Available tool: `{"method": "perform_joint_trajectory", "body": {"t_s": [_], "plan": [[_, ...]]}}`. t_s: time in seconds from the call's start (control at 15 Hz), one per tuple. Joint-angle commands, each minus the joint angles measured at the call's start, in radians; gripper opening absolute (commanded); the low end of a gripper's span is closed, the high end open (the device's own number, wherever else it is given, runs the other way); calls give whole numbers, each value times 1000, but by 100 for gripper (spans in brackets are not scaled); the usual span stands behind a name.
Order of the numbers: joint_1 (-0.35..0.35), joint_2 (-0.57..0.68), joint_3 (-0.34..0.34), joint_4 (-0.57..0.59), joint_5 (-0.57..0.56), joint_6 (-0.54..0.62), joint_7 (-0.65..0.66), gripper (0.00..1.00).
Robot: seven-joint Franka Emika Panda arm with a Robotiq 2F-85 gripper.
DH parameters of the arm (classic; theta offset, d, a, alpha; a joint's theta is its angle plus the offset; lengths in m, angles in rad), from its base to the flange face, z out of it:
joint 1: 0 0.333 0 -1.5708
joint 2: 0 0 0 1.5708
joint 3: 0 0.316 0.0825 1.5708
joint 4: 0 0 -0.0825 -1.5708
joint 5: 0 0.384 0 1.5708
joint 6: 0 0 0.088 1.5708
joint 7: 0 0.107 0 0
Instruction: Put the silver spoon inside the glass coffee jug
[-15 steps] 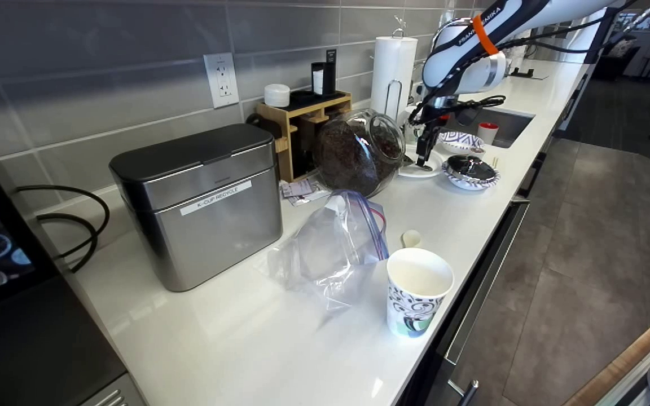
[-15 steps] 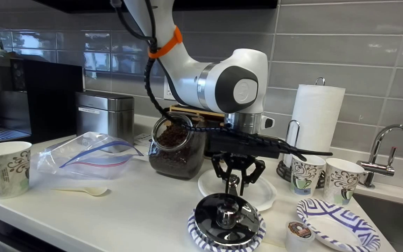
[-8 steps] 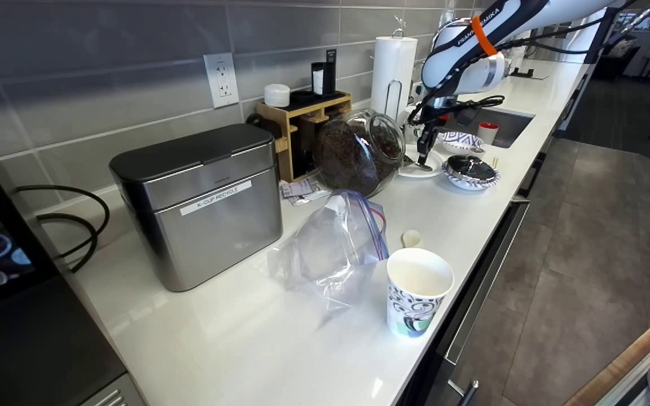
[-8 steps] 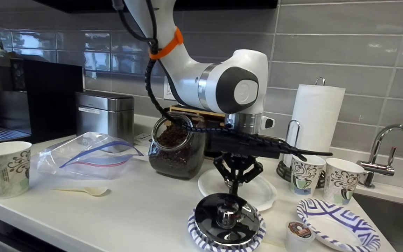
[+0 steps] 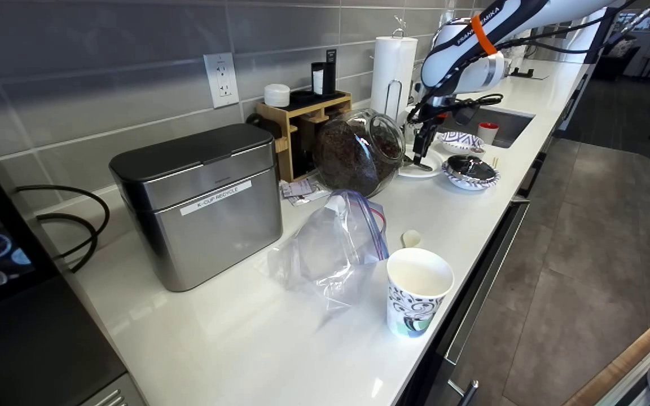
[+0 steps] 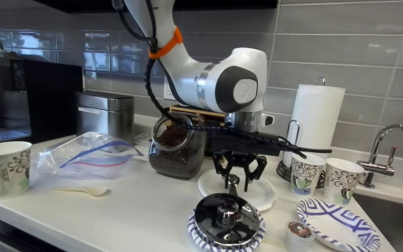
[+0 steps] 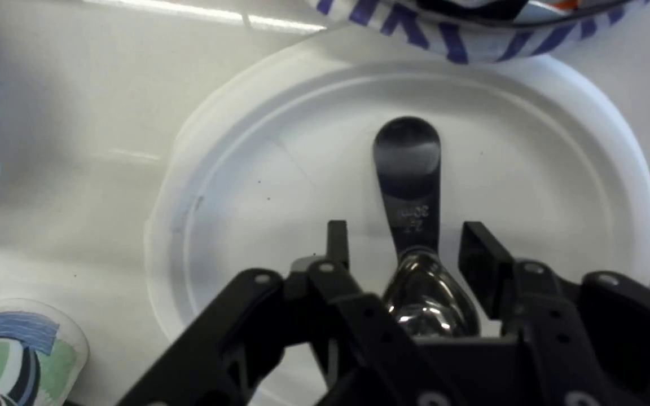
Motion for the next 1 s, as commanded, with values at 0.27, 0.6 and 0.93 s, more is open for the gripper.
{"method": "perform_joint_trajectory", "body": {"t_s": [0.27,0.6,0.93], "plan": [[-28,44,53,28,12,62,-25,100],[-22,55,48,37,-7,48,-23,86],[-23,56,46,39,-12,35,-26,46]]}}
